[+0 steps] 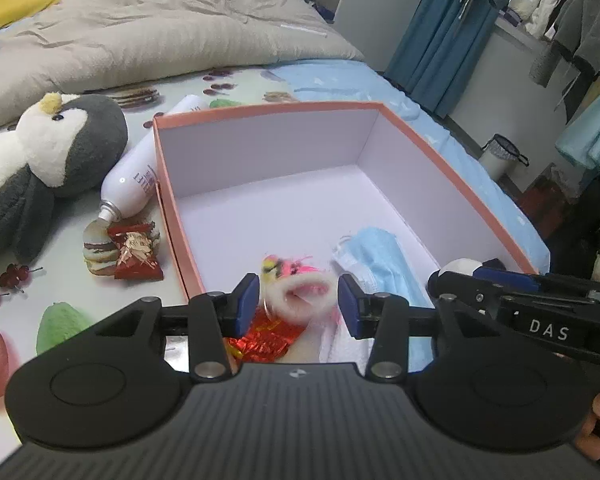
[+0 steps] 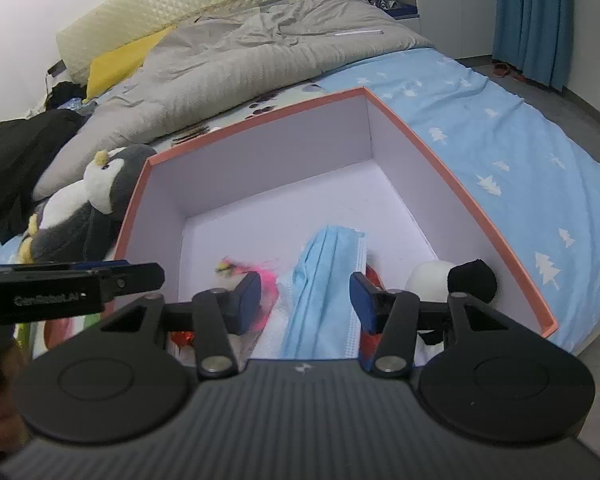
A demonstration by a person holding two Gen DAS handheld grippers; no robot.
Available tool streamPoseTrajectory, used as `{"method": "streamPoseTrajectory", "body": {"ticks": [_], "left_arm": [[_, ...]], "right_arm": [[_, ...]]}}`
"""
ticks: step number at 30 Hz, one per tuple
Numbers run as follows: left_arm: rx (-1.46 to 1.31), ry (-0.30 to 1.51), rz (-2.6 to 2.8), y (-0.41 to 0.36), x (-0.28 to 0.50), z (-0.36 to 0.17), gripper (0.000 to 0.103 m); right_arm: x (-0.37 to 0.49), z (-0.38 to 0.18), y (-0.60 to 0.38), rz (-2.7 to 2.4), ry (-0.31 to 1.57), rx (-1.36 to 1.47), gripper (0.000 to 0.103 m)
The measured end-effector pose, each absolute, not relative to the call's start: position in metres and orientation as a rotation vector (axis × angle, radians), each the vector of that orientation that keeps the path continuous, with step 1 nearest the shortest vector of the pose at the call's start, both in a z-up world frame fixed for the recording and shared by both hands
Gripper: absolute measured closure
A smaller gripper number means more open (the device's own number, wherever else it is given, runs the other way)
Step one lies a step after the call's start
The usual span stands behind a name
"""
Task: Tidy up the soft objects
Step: 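Open both tools to drop the mask and rope ring into the box, then move both tools back toward the red snack packet and white toy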
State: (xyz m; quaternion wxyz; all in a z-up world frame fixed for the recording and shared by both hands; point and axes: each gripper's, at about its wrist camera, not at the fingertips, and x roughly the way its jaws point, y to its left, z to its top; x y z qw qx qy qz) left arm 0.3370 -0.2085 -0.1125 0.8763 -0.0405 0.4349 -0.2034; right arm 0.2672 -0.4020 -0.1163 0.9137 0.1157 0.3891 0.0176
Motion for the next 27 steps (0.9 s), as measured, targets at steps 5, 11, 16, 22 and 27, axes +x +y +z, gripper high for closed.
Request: {"method": "streamPoseTrajectory", "body": {"ticks": [5,11,16,22,27], "left_arm": [[-0.097,0.846,-0.430,-0.197,0.319,-0.090,0.054],[-0.094,0.750,-0.419,-0.172,0.287,-0.060,0.054],[-0.132,0.694,-0.390,-0.142,0.260,-0.047,0.054],[-0.166,0.662,-0.347,-0.109,0.231,-0.047,0.053],[-0.163,0.659,-0.294,-0.082,0.209,-0.059,0.053]], "right_arm": [[0.258,-0.104,-0.397,0.048,0.751,0.221,0.051],[0.237,-0.080,-0.383,0.082,0.656,0.215,0.051],[0.218,-0.063,-0.364,0.116,0.586,0.215,0.051],[0.198,-0.060,-0.330,0.190,0.546,0.180,0.051],[0.188,-0.067,-0.301,0.242,0.542,0.153,0.051]]}}
